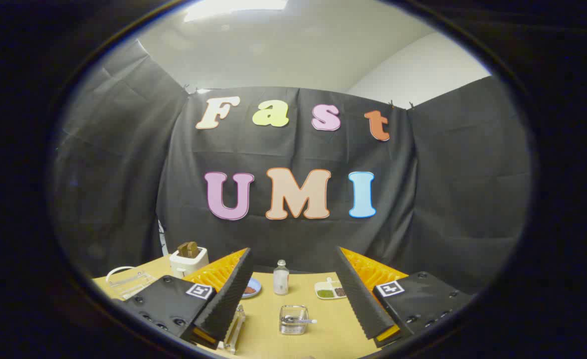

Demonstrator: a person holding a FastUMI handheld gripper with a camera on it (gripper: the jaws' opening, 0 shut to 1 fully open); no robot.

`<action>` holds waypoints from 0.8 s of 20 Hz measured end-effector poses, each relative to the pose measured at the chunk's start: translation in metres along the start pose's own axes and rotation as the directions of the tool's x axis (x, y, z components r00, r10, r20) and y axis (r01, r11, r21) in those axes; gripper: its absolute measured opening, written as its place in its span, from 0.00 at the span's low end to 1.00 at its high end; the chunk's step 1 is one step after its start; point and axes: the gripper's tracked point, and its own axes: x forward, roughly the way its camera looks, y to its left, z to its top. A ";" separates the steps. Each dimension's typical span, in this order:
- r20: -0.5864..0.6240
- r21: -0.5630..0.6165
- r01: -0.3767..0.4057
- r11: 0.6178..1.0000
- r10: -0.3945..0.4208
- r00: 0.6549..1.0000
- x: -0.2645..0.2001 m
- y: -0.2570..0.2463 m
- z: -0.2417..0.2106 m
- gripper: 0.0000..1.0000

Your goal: Take the plate from the dish rack, then take the spoon from the basket and place it into the plate.

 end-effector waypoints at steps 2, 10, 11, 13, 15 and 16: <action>-0.001 -0.005 0.000 1.000 0.000 1.000 -0.001 -0.001 0.000 1.00; -0.002 -0.001 -0.005 1.000 0.005 1.000 -0.003 -0.004 0.000 1.00; -0.004 0.000 -0.005 1.000 0.005 1.000 -0.003 -0.003 0.001 1.00; -0.009 -0.001 -0.004 1.000 0.004 1.000 -0.002 -0.006 0.000 1.00; -0.005 -0.006 -0.002 1.000 0.002 1.000 -0.003 -0.006 0.002 1.00; -0.002 -0.010 -0.001 1.000 0.001 1.000 -0.003 -0.007 0.002 1.00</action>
